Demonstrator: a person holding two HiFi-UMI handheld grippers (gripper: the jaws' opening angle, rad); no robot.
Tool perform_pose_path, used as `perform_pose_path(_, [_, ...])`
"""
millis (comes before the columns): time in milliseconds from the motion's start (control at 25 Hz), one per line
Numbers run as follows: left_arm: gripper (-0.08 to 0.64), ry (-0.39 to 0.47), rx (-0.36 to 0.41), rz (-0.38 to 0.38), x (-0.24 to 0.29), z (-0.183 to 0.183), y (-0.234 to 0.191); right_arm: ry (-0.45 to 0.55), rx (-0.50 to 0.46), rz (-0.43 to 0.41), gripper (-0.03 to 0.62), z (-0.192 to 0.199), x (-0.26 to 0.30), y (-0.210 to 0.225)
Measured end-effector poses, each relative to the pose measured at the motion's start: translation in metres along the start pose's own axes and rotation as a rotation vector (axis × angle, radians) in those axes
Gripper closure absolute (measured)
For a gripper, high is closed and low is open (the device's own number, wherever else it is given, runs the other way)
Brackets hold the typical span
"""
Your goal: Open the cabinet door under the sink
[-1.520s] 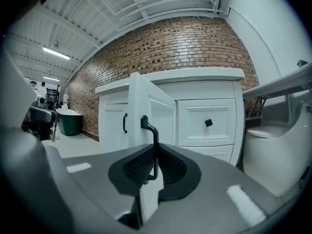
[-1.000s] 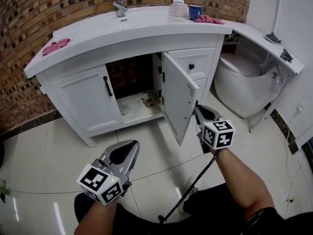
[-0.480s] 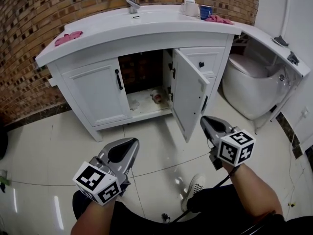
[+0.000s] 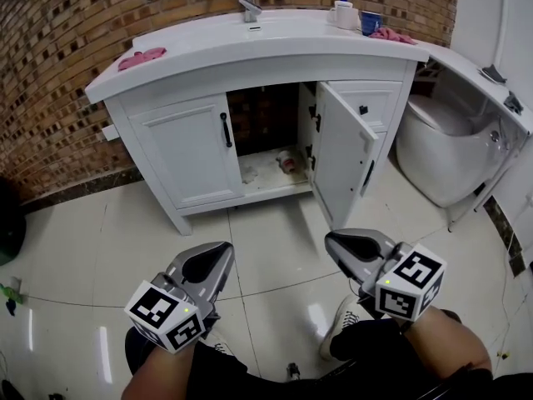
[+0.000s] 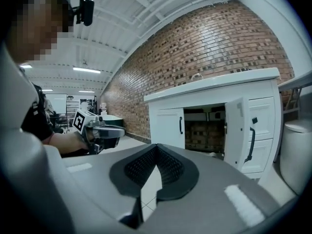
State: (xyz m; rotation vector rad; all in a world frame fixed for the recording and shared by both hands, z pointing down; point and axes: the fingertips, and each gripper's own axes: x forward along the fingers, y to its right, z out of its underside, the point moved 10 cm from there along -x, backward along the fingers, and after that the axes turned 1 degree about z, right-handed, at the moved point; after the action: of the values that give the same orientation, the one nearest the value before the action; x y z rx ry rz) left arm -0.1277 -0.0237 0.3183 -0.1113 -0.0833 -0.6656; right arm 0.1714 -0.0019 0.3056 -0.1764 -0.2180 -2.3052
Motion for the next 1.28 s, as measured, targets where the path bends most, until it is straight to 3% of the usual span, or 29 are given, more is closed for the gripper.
perform_pose_path(440, [0.554, 0.025, 0.030, 0.035, 0.003, -0.008, 0.010, 0.031, -0.064, -0.026, 0.586, -0.010, 0.004, -0.024])
perform_pose_path(1280, [0.554, 0.026, 0.034, 0.027, 0.001, -0.010, 0.011, 0.010, -0.057, -0.025, 0.586, -0.003, 0.002, -0.021])
